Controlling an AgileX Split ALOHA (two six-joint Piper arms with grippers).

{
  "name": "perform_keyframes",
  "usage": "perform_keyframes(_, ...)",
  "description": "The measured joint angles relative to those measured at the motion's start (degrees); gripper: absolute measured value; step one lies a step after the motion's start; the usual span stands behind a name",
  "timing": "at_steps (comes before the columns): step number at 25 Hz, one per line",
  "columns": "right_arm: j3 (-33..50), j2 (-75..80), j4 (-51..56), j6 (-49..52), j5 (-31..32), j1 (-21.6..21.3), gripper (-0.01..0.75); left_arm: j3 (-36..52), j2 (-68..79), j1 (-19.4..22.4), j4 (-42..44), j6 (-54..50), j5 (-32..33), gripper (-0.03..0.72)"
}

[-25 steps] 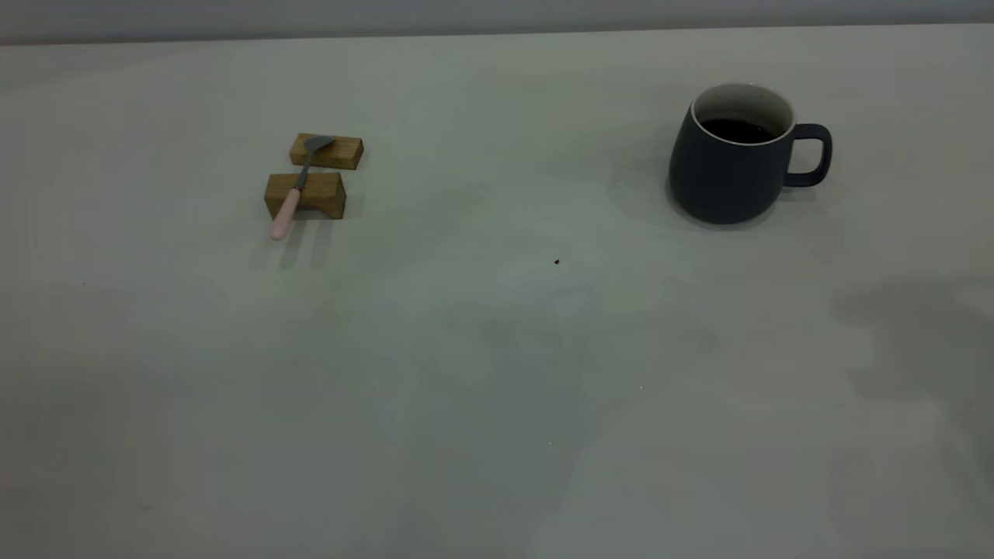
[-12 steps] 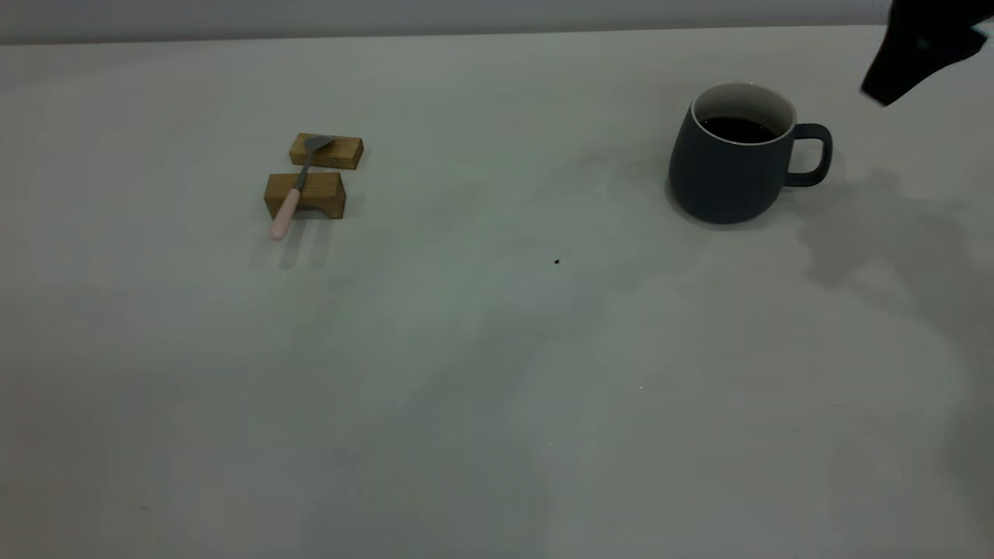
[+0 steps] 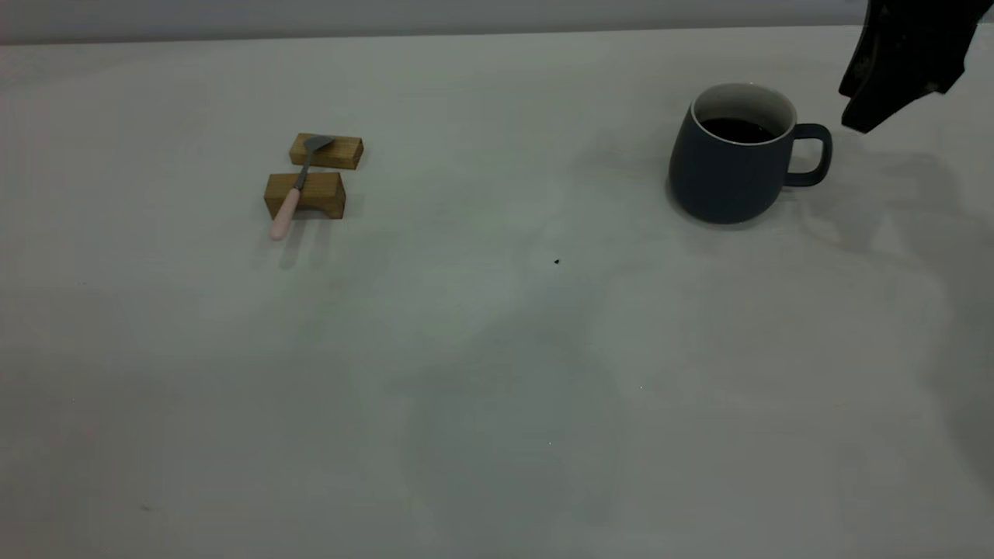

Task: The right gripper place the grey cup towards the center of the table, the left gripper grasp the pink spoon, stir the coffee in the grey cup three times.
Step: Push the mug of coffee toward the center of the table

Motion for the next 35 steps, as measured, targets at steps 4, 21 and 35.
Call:
perform_keyframes(4,-0.04,2.0,6.92,-7.56,-0.34,0.0,0.429,0.0,0.0,0.0,0.0,0.0,0.03,0.529)
perform_keyframes(21,-0.37,7.2,16.44,-14.38,-4.78,6.78,0.429,0.0,0.0,0.0,0.0,0.0,0.03,0.529)
perform_keyframes(35,-0.37,7.82,29.22,-17.59,-13.69,17.78,0.429,0.0,0.0,0.0,0.0,0.0,0.03,0.529)
